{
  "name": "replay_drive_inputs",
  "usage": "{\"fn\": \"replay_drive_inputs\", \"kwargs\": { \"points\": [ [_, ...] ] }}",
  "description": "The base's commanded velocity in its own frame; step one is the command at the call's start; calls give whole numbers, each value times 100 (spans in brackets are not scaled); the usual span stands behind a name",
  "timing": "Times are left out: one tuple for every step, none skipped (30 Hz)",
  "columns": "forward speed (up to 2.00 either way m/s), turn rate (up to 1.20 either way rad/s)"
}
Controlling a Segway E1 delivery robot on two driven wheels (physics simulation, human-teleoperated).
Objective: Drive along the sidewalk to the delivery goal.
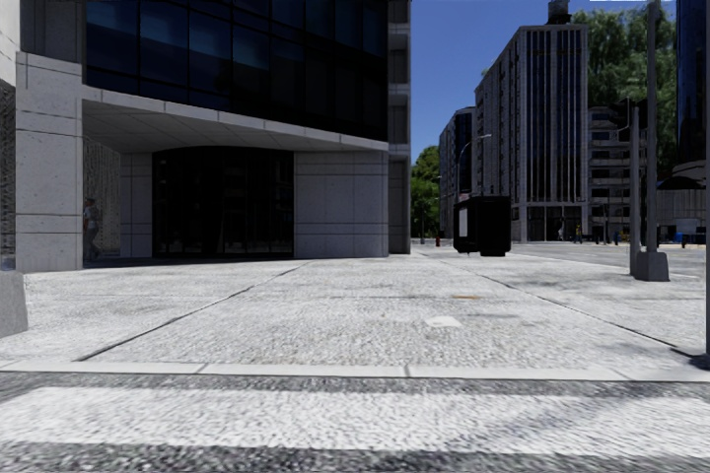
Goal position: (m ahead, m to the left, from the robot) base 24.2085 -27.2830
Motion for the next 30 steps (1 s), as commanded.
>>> {"fn": "replay_drive_inputs", "kwargs": {
  "points": [
    [200, -27],
    [200, -33],
    [200, -38],
    [200, -39],
    [200, -39],
    [200, -39],
    [200, -39],
    [200, -39],
    [200, -39],
    [200, -39],
    [200, -39],
    [200, -39],
    [200, -39],
    [200, -39],
    [200, -39],
    [200, -39],
    [200, -39],
    [200, -38],
    [200, -37],
    [200, -37],
    [200, -36],
    [200, -36],
    [200, -35],
    [200, -35],
    [200, -23],
    [192, -4],
    [184, 0],
    [184, 0],
    [179, 0],
    [170, 0]
  ]
}}
